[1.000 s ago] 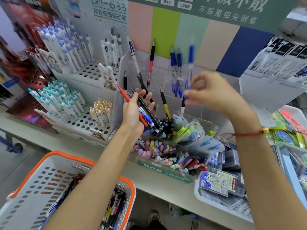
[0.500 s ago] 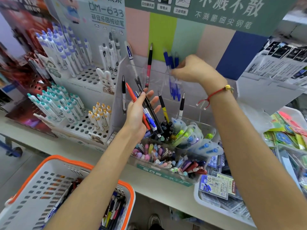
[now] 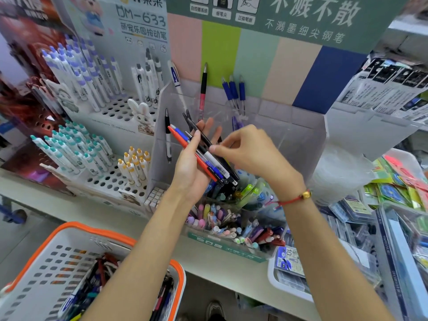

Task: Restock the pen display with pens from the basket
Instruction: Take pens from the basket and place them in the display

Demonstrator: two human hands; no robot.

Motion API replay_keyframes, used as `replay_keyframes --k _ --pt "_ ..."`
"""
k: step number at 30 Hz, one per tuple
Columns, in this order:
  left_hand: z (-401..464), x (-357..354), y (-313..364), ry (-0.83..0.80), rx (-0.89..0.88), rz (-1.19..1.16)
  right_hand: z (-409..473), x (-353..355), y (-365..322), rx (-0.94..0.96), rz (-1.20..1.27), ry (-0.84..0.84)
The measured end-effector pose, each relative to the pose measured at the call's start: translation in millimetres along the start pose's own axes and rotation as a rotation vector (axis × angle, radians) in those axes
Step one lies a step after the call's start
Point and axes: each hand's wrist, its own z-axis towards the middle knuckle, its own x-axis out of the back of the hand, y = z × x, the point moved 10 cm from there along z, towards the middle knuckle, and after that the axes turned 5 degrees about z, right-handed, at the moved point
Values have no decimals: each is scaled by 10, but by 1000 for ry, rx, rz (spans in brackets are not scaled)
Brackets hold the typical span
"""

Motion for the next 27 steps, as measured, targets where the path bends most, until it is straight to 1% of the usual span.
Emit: replay_keyframes --k 6,9,11,14,18,21,23,27 --pt "39 -102 -26 -43 8 21 -18 -87 132 10 7 59" --pt "83 -128 -56 -66 74 81 -12 -6 176 27 51 129" --pt "128 -85 -69 -46 114 147 -17 65 209 27 102 173" --pt "221 17 -31 -8 69 143 -33 158 263 33 165 225" --pt "246 54 1 -18 43 91 -69 311 319 48 305 329" --pt "226 102 -5 27 45 113 -88 402 299 79 314 437" --pt "205 146 13 61 24 148 -67 391 221 114 295 449" --pt "131 333 183 125 -54 145 85 210 9 164 184 366"
